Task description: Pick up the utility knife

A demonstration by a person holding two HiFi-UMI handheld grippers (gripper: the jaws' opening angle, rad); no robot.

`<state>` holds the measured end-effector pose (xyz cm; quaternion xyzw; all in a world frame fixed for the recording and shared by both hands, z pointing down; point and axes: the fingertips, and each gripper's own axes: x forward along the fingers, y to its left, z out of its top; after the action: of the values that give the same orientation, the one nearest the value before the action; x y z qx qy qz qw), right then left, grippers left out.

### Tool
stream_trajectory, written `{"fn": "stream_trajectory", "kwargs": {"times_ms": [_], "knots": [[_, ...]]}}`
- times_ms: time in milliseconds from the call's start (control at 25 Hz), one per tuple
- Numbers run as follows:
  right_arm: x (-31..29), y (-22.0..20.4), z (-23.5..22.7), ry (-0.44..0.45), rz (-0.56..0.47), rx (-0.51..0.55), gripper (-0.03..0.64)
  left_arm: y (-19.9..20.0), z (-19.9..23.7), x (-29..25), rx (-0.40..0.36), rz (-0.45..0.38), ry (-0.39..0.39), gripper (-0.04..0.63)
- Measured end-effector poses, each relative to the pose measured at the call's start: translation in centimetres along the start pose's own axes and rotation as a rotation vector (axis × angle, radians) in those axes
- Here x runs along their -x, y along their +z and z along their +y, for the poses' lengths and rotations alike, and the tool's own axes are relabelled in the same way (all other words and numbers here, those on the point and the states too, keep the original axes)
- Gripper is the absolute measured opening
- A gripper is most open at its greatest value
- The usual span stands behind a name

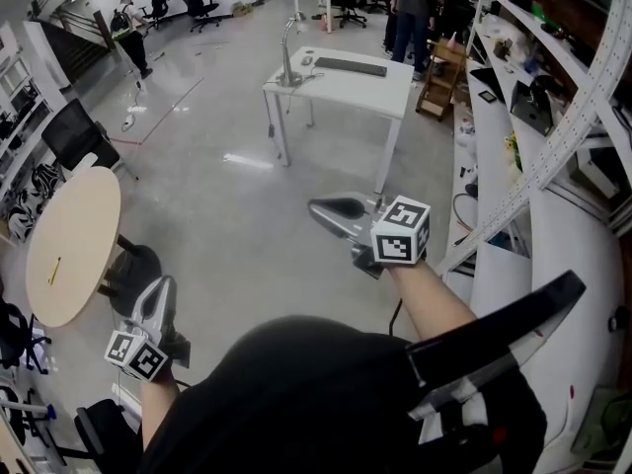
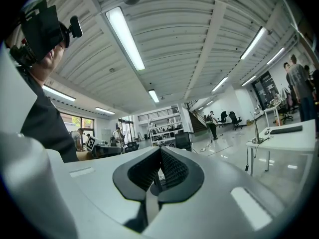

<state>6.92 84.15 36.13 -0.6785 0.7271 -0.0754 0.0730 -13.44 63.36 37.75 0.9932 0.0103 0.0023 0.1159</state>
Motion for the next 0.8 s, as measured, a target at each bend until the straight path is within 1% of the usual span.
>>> {"fn": "stream_trajectory", "kwargs": {"times_ms": [240, 400, 600, 800], "knots": [[-0.1, -1.5, -1.2, 0.01, 0.009, -0.036, 0.014, -1.1, -0.2, -0.8, 0.008, 0.031, 0.005, 0.0], [-1.7, -2.1, -2.0, 0.023, 0.02, -0.053, 0.014, -1.3, 1.1, -0.7, 0.016, 0.04, 0.022, 0.0], [-5.8, -2.4, -2.7, 0.022, 0.034, -0.062, 0.014, -1.2, 5.3, -0.3, 0.036, 0.024, 0.046, 0.0], [-12.0, -1.6, -3.2, 0.015, 0.052, -0.025, 0.014, 0.4, 12.2, -0.2, 0.044, -0.01, 0.053, 0.0]]}}
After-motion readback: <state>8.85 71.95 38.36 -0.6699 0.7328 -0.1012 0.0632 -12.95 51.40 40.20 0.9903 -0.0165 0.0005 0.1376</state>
